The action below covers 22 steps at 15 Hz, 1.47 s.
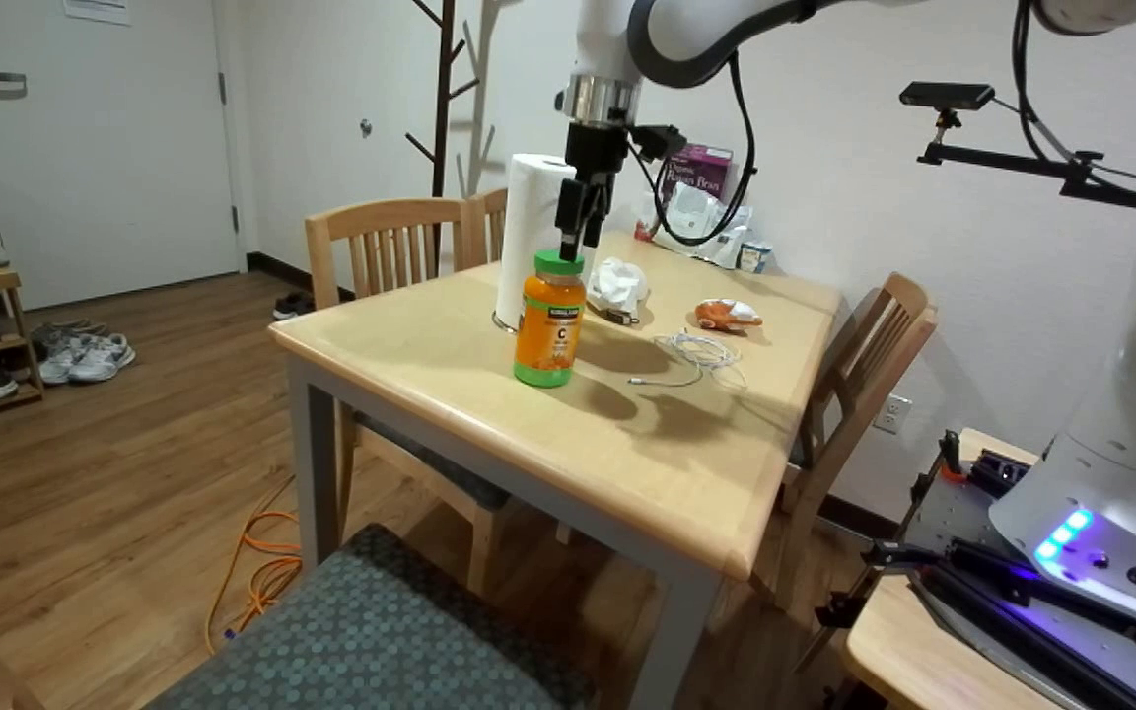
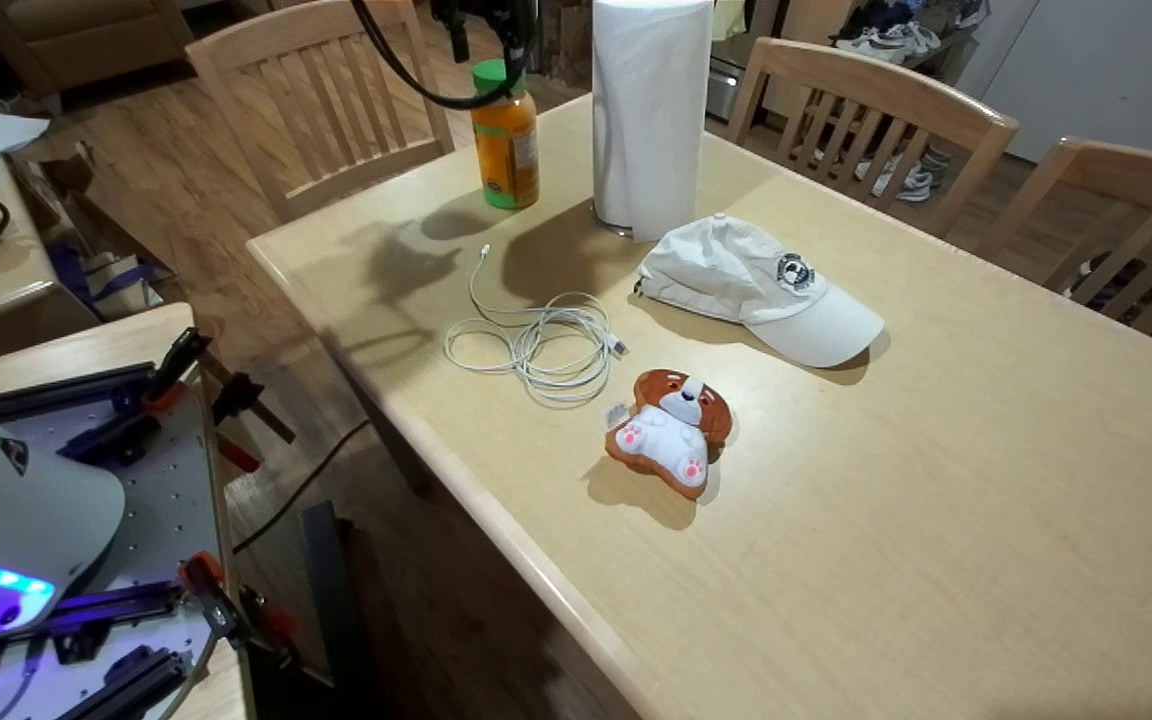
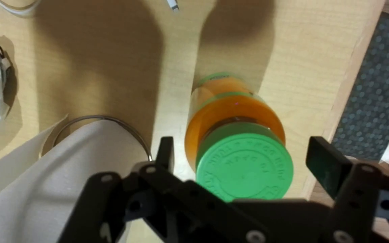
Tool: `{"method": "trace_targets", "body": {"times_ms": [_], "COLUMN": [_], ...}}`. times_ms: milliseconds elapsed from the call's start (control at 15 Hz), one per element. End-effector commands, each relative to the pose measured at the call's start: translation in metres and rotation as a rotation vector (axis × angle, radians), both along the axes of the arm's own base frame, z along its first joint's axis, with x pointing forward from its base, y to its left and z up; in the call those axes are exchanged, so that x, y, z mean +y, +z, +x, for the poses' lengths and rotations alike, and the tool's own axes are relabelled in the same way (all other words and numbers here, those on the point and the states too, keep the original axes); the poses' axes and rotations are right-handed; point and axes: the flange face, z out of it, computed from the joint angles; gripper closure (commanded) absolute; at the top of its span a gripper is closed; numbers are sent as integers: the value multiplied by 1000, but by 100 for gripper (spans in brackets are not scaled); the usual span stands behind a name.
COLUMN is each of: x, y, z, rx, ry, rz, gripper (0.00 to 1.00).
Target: Take the lid off the bottle and put it on the table
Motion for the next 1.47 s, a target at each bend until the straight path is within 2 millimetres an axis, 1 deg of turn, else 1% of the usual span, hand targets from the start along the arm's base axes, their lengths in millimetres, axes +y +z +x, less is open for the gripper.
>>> {"method": "trace_targets", "body": {"times_ms": [0, 67, 133, 333, 533, 600, 667, 733, 800, 867, 933, 1400], "x": [15, 17, 13, 17, 17, 18, 19, 18, 16, 16, 17, 18], "y": [-9, -11, -9, -15, -13, -12, -11, -11, -14, -14, -14, -14], "z": [9, 10, 3, 7, 9, 10, 10, 10, 8, 9, 9, 8], "rx": [28, 21, 14, 17, -3, -11, -16, -21, 4, 0, -2, -3], "ry": [40, 43, 19, 22, 26, 32, 42, 45, 32, 35, 37, 40], "rz": [33, 8, 13, 14, 2, -4, -11, -25, -4, -10, -14, -16], "gripper": [0, 0, 0, 0, 1, 25, 26, 31, 14, 20, 25, 25]}}
